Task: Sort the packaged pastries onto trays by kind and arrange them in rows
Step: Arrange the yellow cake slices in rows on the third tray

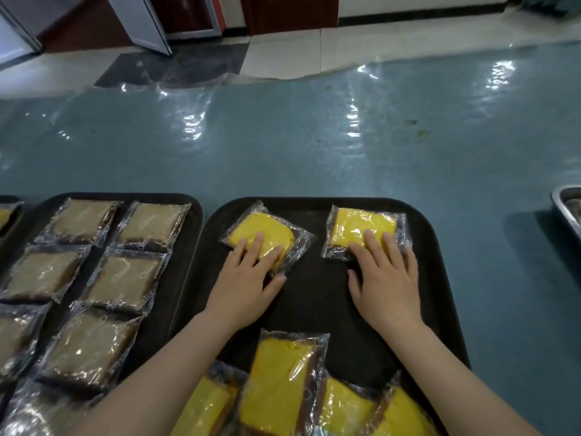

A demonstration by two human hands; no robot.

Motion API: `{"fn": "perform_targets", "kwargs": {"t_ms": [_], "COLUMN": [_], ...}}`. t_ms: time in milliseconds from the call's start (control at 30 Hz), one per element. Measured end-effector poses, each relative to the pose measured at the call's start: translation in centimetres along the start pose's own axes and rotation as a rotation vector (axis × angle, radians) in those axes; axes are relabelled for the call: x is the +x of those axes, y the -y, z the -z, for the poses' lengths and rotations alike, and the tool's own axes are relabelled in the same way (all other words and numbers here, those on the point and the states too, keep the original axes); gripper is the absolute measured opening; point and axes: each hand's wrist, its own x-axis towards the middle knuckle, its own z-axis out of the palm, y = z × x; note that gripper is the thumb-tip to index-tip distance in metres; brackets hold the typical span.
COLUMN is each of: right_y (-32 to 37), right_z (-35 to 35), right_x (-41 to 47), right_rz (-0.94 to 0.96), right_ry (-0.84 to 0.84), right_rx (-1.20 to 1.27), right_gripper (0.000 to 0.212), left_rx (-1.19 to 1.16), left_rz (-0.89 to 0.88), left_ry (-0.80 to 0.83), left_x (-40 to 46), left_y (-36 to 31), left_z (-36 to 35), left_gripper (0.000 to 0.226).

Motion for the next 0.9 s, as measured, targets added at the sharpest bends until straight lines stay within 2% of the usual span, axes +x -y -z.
{"fn": "perform_targets", "kwargs": {"t_ms": [167,367,533,700,800,900], "right_y": [-0.4,-1.4,-1.7,-2.0,-1.6,-1.4], "right_z": [-0.2,-0.1,-0.1,-0.1,0.1,0.3], "right_x": [0.0,0.9,-0.2,-1.5,-2.0,-1.7], "right_rz": [0.013,0.083,0.108,0.158,0.152,0.168], "right_ry": [0.006,0.045,0.067,0.115,0.082,0.117], "right_rx": [0.05,0.038,-0.018,-0.047,-0.103,-0.09], "right_gripper": [0.048,0.048,0.061,0.062,0.061,0.061], "left_rx": [0.106,0.131,0.071,0.059,0.07,0.04], "left_rz": [0.095,0.164,0.09,0.002,-0.031,-0.021], "left_ry": [-0.037,-0.037,-0.185,-0.059,-0.031,-0.001], "left_x": [1.1,3.7,2.3,0.1,-0.3,0.6], "left_y": [-2.0,-3.7,-3.8,-1.7,-1.2,-1.7], "left_z": [-0.2,0.0,-0.5,-1.8,-2.0,-1.5], "left_gripper": [0.074,0.073,0.066,0.064,0.065,0.07]}}
